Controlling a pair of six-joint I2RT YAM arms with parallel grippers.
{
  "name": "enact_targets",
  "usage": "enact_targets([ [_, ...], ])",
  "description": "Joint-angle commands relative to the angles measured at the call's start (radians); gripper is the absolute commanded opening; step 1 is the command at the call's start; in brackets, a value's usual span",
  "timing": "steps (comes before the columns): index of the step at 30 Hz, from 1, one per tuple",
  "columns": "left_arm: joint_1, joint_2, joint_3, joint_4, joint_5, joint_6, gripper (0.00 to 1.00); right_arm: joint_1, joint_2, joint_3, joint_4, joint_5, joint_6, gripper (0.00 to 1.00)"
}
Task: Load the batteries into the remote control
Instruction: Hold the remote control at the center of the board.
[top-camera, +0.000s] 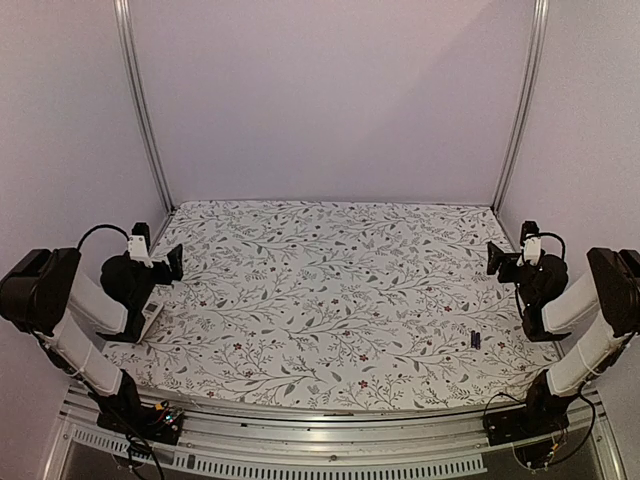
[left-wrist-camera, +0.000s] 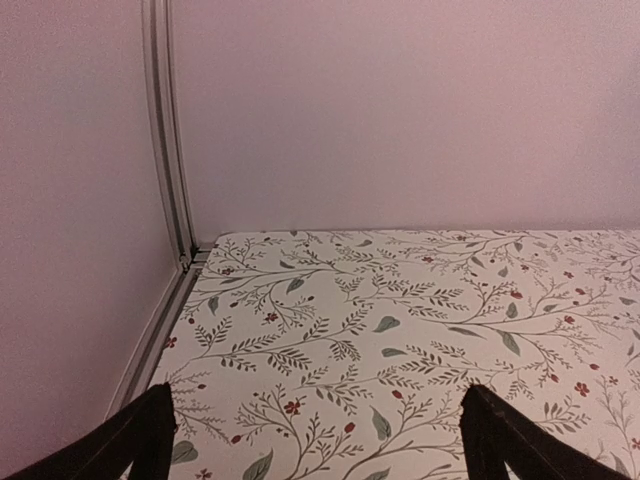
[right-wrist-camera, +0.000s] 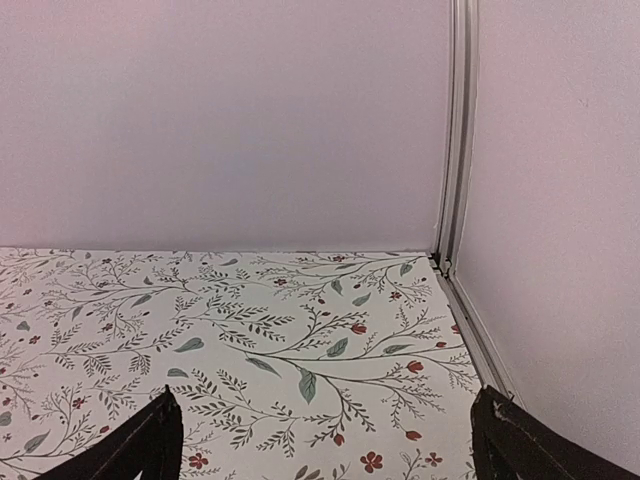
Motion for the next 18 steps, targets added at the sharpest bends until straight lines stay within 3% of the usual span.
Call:
enact_targets([
  [1, 0.012, -0.008, 0.009, -0.008, 0.017, 0.013, 1.0, -0.005, -0.01, 0.017, -0.049, 0.035, 0.009, 0.99],
  [6, 0.01, -0.007, 0.012, -0.01, 0.013, 0.013, 1.0, -0.005, -0.269, 0.044, -0.279, 0.069, 0.056, 0.99],
  [10, 0.006, -0.01, 0.016, -0.016, -0.005, 0.011, 1.0, -0.006, -0.464, 0.062, -0.427, -0.048, 0.076, 0.99],
  [11, 0.001, -0.022, 0.022, -0.028, -0.069, 0.001, 1.0, -0.006, -0.509, 0.074, -0.478, -0.073, 0.086, 0.99],
  [12, -0.001, -0.054, 0.045, -0.092, -0.133, -0.02, 1.0, -0.006, -0.539, 0.084, -0.521, -0.096, 0.108, 0.99],
  [14, -0.002, -0.135, 0.175, -0.377, -0.215, -0.052, 1.0, -0.006, -0.617, 0.092, -0.579, -0.146, 0.143, 0.99],
  [18, -0.044, -0.232, 0.461, -0.825, -0.126, 0.028, 1.0, -0.005, -0.729, 0.097, -0.636, -0.261, 0.216, 0.99],
])
